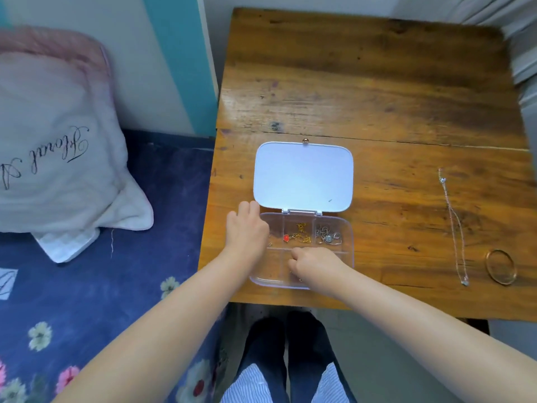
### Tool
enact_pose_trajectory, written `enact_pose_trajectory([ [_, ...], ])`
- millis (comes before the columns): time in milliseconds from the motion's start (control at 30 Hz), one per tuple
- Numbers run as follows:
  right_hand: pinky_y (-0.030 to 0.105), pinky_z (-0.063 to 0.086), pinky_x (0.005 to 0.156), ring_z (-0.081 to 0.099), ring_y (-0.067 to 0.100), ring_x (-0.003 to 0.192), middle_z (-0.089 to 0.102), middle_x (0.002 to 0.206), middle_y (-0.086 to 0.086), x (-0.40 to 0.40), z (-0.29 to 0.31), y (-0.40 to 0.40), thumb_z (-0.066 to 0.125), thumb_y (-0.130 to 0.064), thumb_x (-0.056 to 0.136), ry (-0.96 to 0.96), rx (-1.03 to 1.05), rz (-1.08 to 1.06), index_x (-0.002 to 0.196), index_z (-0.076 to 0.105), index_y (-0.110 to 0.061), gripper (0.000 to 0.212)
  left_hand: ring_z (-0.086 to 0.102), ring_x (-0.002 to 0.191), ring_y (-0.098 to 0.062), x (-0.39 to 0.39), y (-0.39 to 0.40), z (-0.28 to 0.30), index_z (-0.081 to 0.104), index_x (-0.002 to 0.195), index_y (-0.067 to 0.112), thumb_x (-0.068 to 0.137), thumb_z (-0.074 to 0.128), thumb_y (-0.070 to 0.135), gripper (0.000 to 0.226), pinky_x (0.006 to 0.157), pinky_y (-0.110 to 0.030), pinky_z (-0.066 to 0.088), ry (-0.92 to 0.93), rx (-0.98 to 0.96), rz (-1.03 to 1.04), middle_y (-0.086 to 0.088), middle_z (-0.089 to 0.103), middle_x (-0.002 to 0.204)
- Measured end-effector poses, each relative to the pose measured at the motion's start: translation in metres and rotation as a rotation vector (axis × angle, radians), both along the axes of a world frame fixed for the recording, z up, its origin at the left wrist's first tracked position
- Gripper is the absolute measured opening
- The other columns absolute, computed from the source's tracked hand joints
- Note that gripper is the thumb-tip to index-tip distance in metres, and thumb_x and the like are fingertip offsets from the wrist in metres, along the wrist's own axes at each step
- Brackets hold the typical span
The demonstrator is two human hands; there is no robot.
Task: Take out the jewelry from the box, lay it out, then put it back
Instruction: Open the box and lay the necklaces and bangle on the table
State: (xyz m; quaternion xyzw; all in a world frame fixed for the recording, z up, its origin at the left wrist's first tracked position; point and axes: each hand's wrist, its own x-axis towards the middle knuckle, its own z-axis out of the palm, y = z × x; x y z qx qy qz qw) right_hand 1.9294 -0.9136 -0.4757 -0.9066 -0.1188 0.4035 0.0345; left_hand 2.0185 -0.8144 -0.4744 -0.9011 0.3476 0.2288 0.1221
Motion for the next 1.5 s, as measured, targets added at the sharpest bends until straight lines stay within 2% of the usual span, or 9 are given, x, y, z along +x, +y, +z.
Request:
enact_pose_trajectory([
  [233,0.036,0.040,0.064,0.055,0.035,0.106,0.054,0.118,0.020,0.000,-0.004,0.000,0.050,0.007,0.086,-0.021,-0.057,0.017,0.120,0.048,0.002,0.034,0.035,0.121,-0.026,-0.006,-0.016,-0.003,0.061,0.118,0.010,0.096,0.043,0.013,0.029,0.091,-0.029,0.040,-0.022,0.163,-0.051,-0.010,0.041,0.129],
  [433,0.036,0.041,0.063,0.057,0.035,0.101,0.054,0.114,0.021,-0.005,-0.003,-0.008,0.049,0.007,0.087,-0.035,-0.040,0.027,0.114,0.055,0.004,0.028,0.034,0.122,-0.026,-0.010,-0.016,-0.003,0.058,0.123,0.013,0.097,0.043,0.014,0.030,0.091,-0.028,0.039,-0.029,0.249,-0.148,-0.010,0.040,0.131],
  [600,0.036,0.039,0.063,0.056,0.035,0.099,0.055,0.113,0.021,-0.010,-0.001,-0.012,0.046,0.008,0.087,-0.072,-0.006,0.001,0.114,0.050,0.003,0.028,0.037,0.121,-0.025,-0.004,-0.015,-0.001,0.055,0.125,0.011,0.096,0.045,0.013,0.031,0.075,-0.026,0.031,-0.043,0.324,-0.270,-0.011,0.041,0.131],
  [733,0.034,0.039,0.059,0.060,0.035,0.092,0.059,0.107,0.020,-0.010,-0.002,-0.012,0.045,0.010,0.085,-0.104,0.019,0.006,0.111,0.047,0.001,0.027,0.038,0.120,-0.026,-0.007,-0.016,-0.002,0.054,0.126,0.010,0.096,0.044,0.015,0.032,0.084,-0.025,0.040,-0.080,0.338,-0.276,-0.013,0.041,0.130],
  [867,0.035,0.037,0.060,0.057,0.034,0.085,0.061,0.103,0.020,-0.008,-0.001,-0.019,0.042,0.007,0.086,-0.085,0.162,-0.243,0.111,0.045,-0.002,0.026,0.035,0.123,-0.026,-0.006,-0.010,-0.003,0.050,0.128,0.009,0.097,0.042,0.015,0.033,0.091,-0.028,0.041,-0.075,0.280,-0.256,-0.012,0.039,0.133],
  [1000,0.031,0.033,0.051,0.048,0.025,0.067,0.055,0.075,0.008,-0.008,0.009,-0.027,0.037,-0.002,0.090,0.011,0.343,-0.633,0.120,0.038,-0.001,0.030,0.034,0.124,-0.028,-0.002,-0.004,0.005,0.052,0.126,0.007,0.098,0.036,0.012,0.032,0.091,-0.031,0.041,-0.048,0.188,-0.260,-0.013,0.039,0.132],
  [1100,0.018,0.034,0.047,0.050,0.020,0.066,0.063,0.091,0.014,-0.009,0.022,-0.037,0.036,-0.006,0.093,0.035,0.361,-0.652,0.110,0.051,0.000,0.023,0.035,0.122,-0.027,-0.001,0.000,0.011,0.055,0.118,0.004,0.098,0.031,0.009,0.032,0.085,-0.030,0.041,-0.038,0.075,-0.206,-0.013,0.041,0.129],
  [1300,0.018,0.040,0.070,0.062,0.016,0.075,0.072,0.097,0.009,-0.026,0.063,-0.059,0.047,-0.012,0.094,-0.174,0.335,-0.643,0.105,0.067,-0.003,0.024,0.059,0.089,-0.029,-0.013,-0.002,0.040,0.050,0.108,0.006,0.104,0.026,0.018,0.028,0.064,-0.033,0.040,0.093,-0.122,-0.076,-0.011,0.060,0.105],
  [1500,0.002,0.044,0.052,0.054,-0.011,0.041,0.062,0.071,0.002,-0.050,0.114,-0.100,0.049,-0.005,0.091,-0.323,0.403,-0.848,0.114,0.062,-0.008,0.027,0.048,0.026,0.002,-0.014,-0.039,0.084,0.041,0.059,0.014,0.101,0.036,0.013,0.043,0.034,-0.011,0.040,0.606,-0.653,0.513,-0.001,0.050,0.054],
])
